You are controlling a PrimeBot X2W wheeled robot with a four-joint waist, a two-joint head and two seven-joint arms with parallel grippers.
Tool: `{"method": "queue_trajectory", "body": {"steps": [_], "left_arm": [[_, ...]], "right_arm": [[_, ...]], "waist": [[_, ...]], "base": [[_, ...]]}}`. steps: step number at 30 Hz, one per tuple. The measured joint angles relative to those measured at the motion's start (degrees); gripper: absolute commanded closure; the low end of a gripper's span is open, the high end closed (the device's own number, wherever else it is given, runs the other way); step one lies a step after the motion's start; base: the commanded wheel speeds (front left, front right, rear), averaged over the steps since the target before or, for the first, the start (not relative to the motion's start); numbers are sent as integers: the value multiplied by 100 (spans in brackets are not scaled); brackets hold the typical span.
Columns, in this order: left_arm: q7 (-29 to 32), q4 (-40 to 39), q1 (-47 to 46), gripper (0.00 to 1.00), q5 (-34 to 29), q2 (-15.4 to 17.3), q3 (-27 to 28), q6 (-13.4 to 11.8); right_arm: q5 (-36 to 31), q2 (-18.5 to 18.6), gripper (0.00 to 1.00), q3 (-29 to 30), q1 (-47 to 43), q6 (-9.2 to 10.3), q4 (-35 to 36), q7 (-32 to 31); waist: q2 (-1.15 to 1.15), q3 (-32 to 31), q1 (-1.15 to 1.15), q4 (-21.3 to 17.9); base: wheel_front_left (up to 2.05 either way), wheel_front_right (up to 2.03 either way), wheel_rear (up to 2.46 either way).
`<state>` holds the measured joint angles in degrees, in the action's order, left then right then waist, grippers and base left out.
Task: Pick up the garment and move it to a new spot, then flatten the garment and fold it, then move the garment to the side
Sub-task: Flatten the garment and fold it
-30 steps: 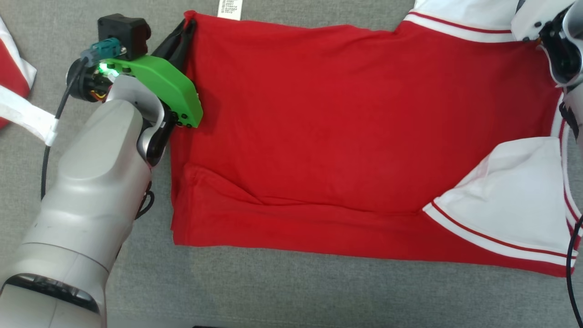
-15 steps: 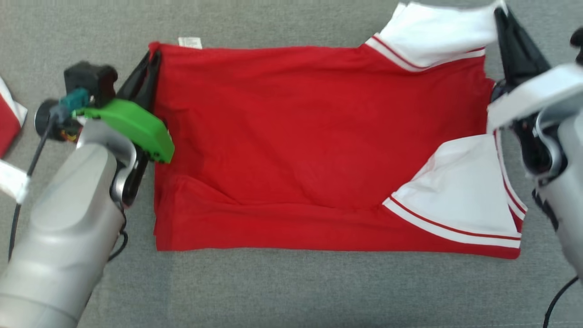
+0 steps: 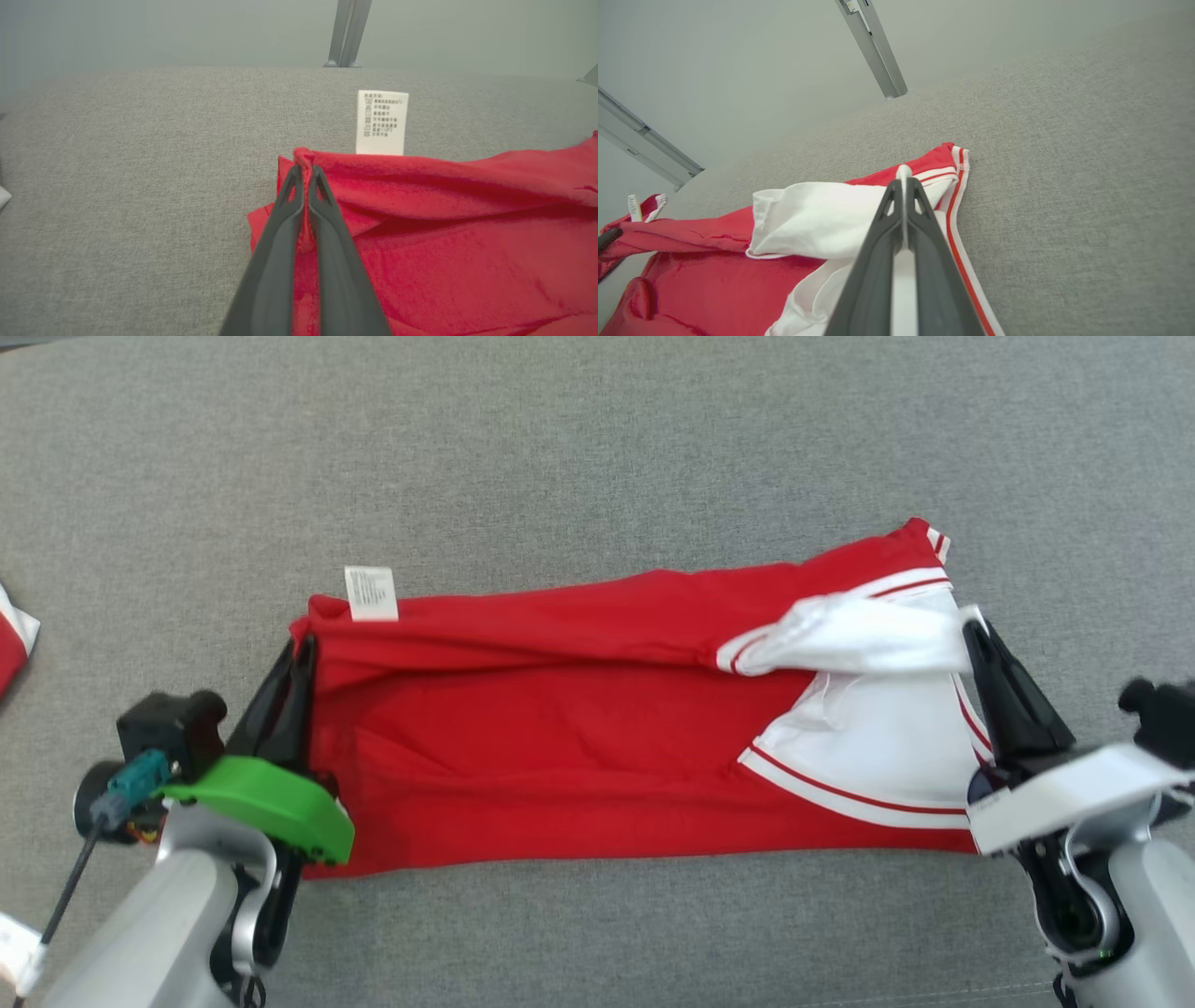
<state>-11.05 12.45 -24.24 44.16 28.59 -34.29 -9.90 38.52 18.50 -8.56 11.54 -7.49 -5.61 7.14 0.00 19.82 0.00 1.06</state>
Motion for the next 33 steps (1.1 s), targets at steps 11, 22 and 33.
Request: {"method": "queue_trajectory", "body": {"steps": [11,22,33], "left_arm": [[211,-676,945,0,301,252,87,-490],[-374,-1388,1254,0,-433,-108,602,-1258],[-398,-1450,1592,0,-898,-368,695,-1322]], "right_arm": [[-703,-533,0,426,-1074,0,650,-244],[-1692,-799,0,825,-999,1,1403,-310],[-1947,-917,0,939,-1071,0,1551,-530]], "waist": [[0,-186,0,-69],[0,-439,0,-133],[0,-692,0,-71]], "base": [[0,0,0],[0,0,0],[0,0,0]]}}
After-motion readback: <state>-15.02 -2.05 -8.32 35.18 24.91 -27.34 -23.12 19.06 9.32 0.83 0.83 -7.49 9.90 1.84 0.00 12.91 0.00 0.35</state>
